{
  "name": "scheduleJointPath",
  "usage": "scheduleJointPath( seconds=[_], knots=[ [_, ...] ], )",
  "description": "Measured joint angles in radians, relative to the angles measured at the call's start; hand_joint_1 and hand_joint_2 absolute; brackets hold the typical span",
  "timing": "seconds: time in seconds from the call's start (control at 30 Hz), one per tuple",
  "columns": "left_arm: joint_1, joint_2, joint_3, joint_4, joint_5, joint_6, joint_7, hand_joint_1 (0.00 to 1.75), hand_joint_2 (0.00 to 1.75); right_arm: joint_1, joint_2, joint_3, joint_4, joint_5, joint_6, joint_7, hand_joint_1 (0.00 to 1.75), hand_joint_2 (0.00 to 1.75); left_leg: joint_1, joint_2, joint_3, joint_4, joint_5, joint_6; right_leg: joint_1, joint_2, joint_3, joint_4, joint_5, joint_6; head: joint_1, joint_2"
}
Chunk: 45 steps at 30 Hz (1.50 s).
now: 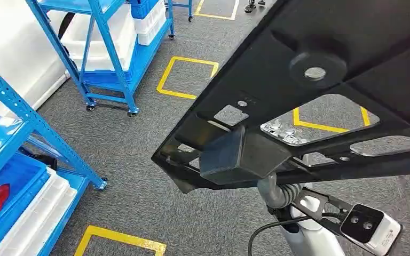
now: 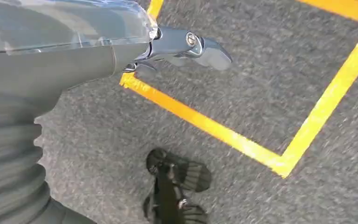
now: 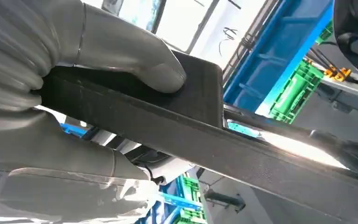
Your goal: Take the parts from the cabinet and place them on the table.
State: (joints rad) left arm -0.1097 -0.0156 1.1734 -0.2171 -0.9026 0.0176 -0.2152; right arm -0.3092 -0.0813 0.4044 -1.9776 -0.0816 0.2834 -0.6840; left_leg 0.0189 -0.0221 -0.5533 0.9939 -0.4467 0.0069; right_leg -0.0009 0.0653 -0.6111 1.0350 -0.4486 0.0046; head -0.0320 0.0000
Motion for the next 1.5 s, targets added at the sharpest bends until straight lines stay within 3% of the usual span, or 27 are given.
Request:
scheduleJointPath(
  seconds=[0.03, 0.1, 0.17, 0.2, 0.27, 0.3, 0.33, 0.47, 0.53, 0.63, 0.67, 0.7, 0.77, 0.8, 0.83, 0.97, 1.0, 1.03, 1.07, 1.13, 1.17, 1.2, 1.27, 1.3, 1.33, 1.47, 1.5],
  knots=[
    [0.000, 0.006, 0.000, -0.001, -0.001, 0.002, -0.001, 0.00, 1.75, -0.015, 0.000, 0.001, 0.005, -0.008, -0.002, 0.000, 1.75, 1.75, -0.002, 0.009, -0.001, 0.000, -0.001, 0.008, 0.000, -0.035, -0.031, 0.064, -0.039, 0.004, 0.000, 0.000],
    [0.006, 0.014, 0.000, -0.002, -0.008, 0.005, 0.000, 0.00, 1.75, -0.039, -0.004, 0.002, 0.017, -0.032, -0.022, 0.000, 1.75, 1.75, -0.007, 0.034, -0.002, 0.001, -0.003, 0.011, -0.006, -0.055, -0.115, 0.233, -0.114, 0.009, 0.000, 0.000],
    [0.006, 0.024, 0.000, -0.002, -0.010, 0.006, 0.003, 0.00, 1.75, -0.058, -0.017, 0.002, 0.035, -0.066, -0.052, 0.000, 1.75, 1.75, -0.009, 0.056, -0.003, 0.001, -0.003, 0.011, -0.010, -0.059, -0.155, 0.308, -0.122, 0.012, 0.000, 0.000],
    [0.004, 0.031, 0.000, -0.002, -0.010, 0.009, 0.006, 0.00, 1.75, -0.070, -0.029, 0.003, 0.045, -0.093, -0.078, 0.000, 1.75, 1.75, -0.010, 0.066, -0.003, 0.001, -0.004, 0.010, -0.012, -0.061, -0.135, 0.268, -0.090, 0.012, 0.000, 0.000],
    [0.003, 0.036, 0.000, -0.002, -0.010, 0.013, 0.010, 0.00, 1.75, -0.093, -0.047, 0.012, 0.057, -0.124, -0.111, 0.000, 1.75, 1.75, -0.011, 0.083, 0.002, 0.001, -0.006, 0.006, -0.010, -0.083, -0.033, 0.076, -0.002, 0.004, 0.000, 0.000],
    [0.003, 0.037, 0.000, -0.003, -0.010, 0.015, 0.013, 0.00, 1.75, -0.102, -0.051, 0.015, 0.061, -0.128, -0.116, 0.000, 1.75, 1.75, -0.012, 0.090, 0.006, 0.001, -0.009, 0.002, -0.006, -0.120, 0.013, -0.013, 0.013, -0.002, 0.000, 0.000],
    [0.003, 0.038, 0.000, -0.003, -0.011, 0.017, 0.015, 0.00, 1.75, -0.107, -0.054, 0.018, 0.065, -0.132, -0.122, 0.000, 1.75, 1.75, -0.018, 0.097, 0.005, 0.002, -0.012, -0.004, 0.006, -0.132, 0.017, -0.022, 0.005, -0.006, 0.000, 0.000],
    [0.001, 0.040, 0.000, -0.003, -0.022, 0.024, 0.027, 0.00, 1.75, -0.109, -0.064, 0.033, 0.082, -0.123, -0.135, 0.000, 1.75, 1.75, -0.014, 0.123, 0.013, -0.002, -0.017, -0.028, 0.003, -0.087, 0.014, -0.035, 0.014, -0.027, 0.000, 0.000],
    [0.000, 0.040, 0.000, -0.003, -0.027, 0.022, 0.027, 0.00, 1.75, -0.111, -0.066, 0.038, 0.087, -0.116, -0.142, 0.000, 1.75, 1.75, -0.007, 0.053, -0.014, 0.065, -0.065, -0.033, -0.001, -0.075, 0.021, -0.043, 0.020, -0.038, 0.000, 0.000],
    [0.008, 0.041, 0.000, -0.003, -0.029, 0.019, 0.031, 0.00, 1.75, -0.105, -0.069, 0.049, 0.097, -0.111, -0.141, 0.000, 1.75, 1.75, -0.007, 0.028, -0.133, 0.306, -0.167, -0.039, 0.002, -0.042, 0.020, -0.041, 0.018, -0.042, 0.000, 0.000],
    [0.009, 0.040, 0.000, -0.003, -0.027, 0.016, 0.034, 0.00, 1.75, -0.101, -0.069, 0.051, 0.100, -0.108, -0.135, 0.000, 1.75, 1.75, -0.006, 0.028, -0.152, 0.332, -0.162, -0.039, 0.002, -0.030, 0.020, -0.040, 0.018, -0.042, 0.000, 0.000],
    [0.010, 0.039, 0.000, -0.002, -0.024, 0.013, 0.035, 0.00, 1.75, -0.098, -0.069, 0.055, 0.102, -0.106, -0.123, 0.000, 1.75, 1.75, -0.006, 0.028, -0.145, 0.307, -0.133, -0.039, 0.002, -0.019, 0.022, -0.039, 0.017, -0.041, 0.000, 0.000],
    [0.009, 0.036, 0.000, -0.003, -0.018, 0.008, 0.035, 0.00, 1.75, -0.097, -0.069, 0.063, 0.106, -0.106, -0.101, 0.000, 1.75, 1.75, -0.005, 0.015, -0.068, 0.128, -0.025, -0.035, 0.000, 0.009, 0.028, -0.035, 0.014, -0.037, 0.000, 0.000],
    [0.009, 0.036, 0.000, -0.003, -0.017, 0.006, 0.035, 0.00, 1.75, -0.097, -0.069, 0.065, 0.107, -0.105, -0.097, 0.000, 1.75, 1.75, -0.001, -0.018, -0.029, 0.038, 0.016, -0.033, 0.000, 0.018, 0.028, -0.032, 0.010, -0.033, 0.000, 0.000],
    [0.008, 0.035, 0.000, -0.002, -0.016, 0.006, 0.035, 0.00, 1.75, -0.097, -0.069, 0.068, 0.108, -0.105, -0.096, 0.000, 1.75, 1.75, 0.002, -0.067, -0.017, 0.014, -0.002, -0.030, 0.004, 0.028, 0.023, -0.028, 0.009, -0.028, 0.000, 0.000],
    [0.006, 0.030, 0.000, -0.002, -0.009, 0.000, 0.024, 0.00, 1.75, -0.101, -0.069, 0.072, 0.121, -0.095, -0.060, 0.000, 1.75, 1.75, -0.004, -0.034, -0.016, 0.005, 0.004, -0.014, -0.008, 0.071, 0.008, -0.031, 0.019, -0.001, 0.000, 0.000],
    [0.002, 0.026, 0.000, -0.002, -0.009, -0.003, 0.023, 0.00, 1.75, -0.106, -0.069, 0.072, 0.123, -0.089, -0.058, 0.000, 1.75, 1.75, 0.002, -0.021, -0.011, -0.006, 0.011, -0.005, -0.007, 0.037, 0.006, -0.016, 0.009, 0.001, 0.000, 0.000],
    [0.000, 0.023, 0.000, -0.002, -0.010, -0.006, 0.021, 0.00, 1.75, -0.116, -0.069, 0.074, 0.125, -0.081, -0.058, 0.000, 1.75, 1.75, 0.000, -0.012, -0.009, -0.009, 0.010, 0.002, -0.001, -0.020, -0.015, 0.023, -0.017, 0.003, 0.000, 0.000],
    [0.001, 0.019, 0.000, -0.002, -0.009, -0.005, 0.021, 0.00, 1.75, -0.127, -0.069, 0.077, 0.130, -0.072, -0.063, 0.000, 1.75, 1.75, -0.003, 0.001, -0.009, -0.009, 0.010, 0.004, -0.003, -0.043, -0.049, 0.092, -0.056, 0.007, 0.000, 0.000],
    [0.005, 0.012, 0.000, -0.002, -0.007, -0.005, 0.021, 0.00, 1.75, -0.137, -0.069, 0.084, 0.134, -0.058, -0.077, 0.002, 1.75, 1.75, -0.006, 0.027, -0.010, -0.008, 0.008, 0.007, -0.008, -0.056, -0.135, 0.261, -0.122, 0.013, 0.000, 0.000],
    [0.005, 0.009, 0.001, -0.002, -0.005, -0.005, 0.021, 0.00, 1.75, -0.141, -0.069, 0.092, 0.136, -0.055, -0.086, 0.004, 1.75, 1.75, -0.007, 0.038, -0.010, -0.007, 0.007, 0.007, -0.010, -0.057, -0.156, 0.300, -0.126, 0.014, 0.000, 0.000],
    [0.004, 0.005, 0.001, -0.002, -0.004, -0.007, 0.021, 0.00, 1.75, -0.144, -0.069, 0.097, 0.138, -0.050, -0.093, 0.006, 1.75, 1.75, -0.007, 0.049, -0.009, -0.007, 0.006, 0.006, -0.012, -0.058, -0.152, 0.288, -0.108, 0.015, 0.000, 0.000],
    [0.002, -0.004, 0.001, -0.002, -0.003, -0.009, 0.021, 0.00, 1.75, -0.154, -0.068, 0.109, 0.138, -0.050, -0.108, 0.010, 1.75, 1.75, -0.007, 0.069, -0.006, -0.006, 0.002, 0.002, -0.012, -0.071, -0.071, 0.132, -0.025, 0.013, 0.000, 0.000],
    [0.001, -0.008, 0.001, -0.002, -0.003, -0.009, 0.023, 0.00, 1.75, -0.161, -0.068, 0.114, 0.138, -0.048, -0.109, 0.013, 1.75, 1.75, -0.007, 0.076, -0.002, -0.005, 0.000, -0.002, -0.010, -0.096, -0.012, 0.027, 0.015, 0.009, 0.000, 0.000],
    [0.000, -0.011, 0.001, -0.002, -0.003, -0.008, 0.025, 0.00, 1.75, -0.165, -0.068, 0.117, 0.138, -0.047, -0.111, 0.014, 1.75, 1.75, -0.010, 0.083, 0.001, -0.005, -0.003, -0.006, -0.003, -0.135, 0.014, -0.026, 0.003, 0.002, 0.000, 0.000],
    [-0.001, -0.027, 0.001, -0.002, -0.008, 0.005, 0.037, 0.00, 1.75, -0.182, -0.062, 0.143, 0.151, -0.047, -0.124, 0.020, 1.75, 1.75, -0.015, 0.112, 0.009, -0.010, -0.007, -0.028, 0.006, -0.094, 0.009, -0.030, 0.013, -0.017, 0.000, 0.000],
    [-0.003, -0.030, 0.001, -0.002, -0.007, 0.008, 0.037, 0.00, 1.75, -0.186, -0.056, 0.149, 0.155, -0.046, -0.129, 0.021, 1.75, 1.75, -0.010, 0.099, 0.005, -0.002, -0.017, -0.036, -0.005, -0.086, 0.017, -0.041, 0.019, -0.026, 0.000, 0.000]
  ],
)
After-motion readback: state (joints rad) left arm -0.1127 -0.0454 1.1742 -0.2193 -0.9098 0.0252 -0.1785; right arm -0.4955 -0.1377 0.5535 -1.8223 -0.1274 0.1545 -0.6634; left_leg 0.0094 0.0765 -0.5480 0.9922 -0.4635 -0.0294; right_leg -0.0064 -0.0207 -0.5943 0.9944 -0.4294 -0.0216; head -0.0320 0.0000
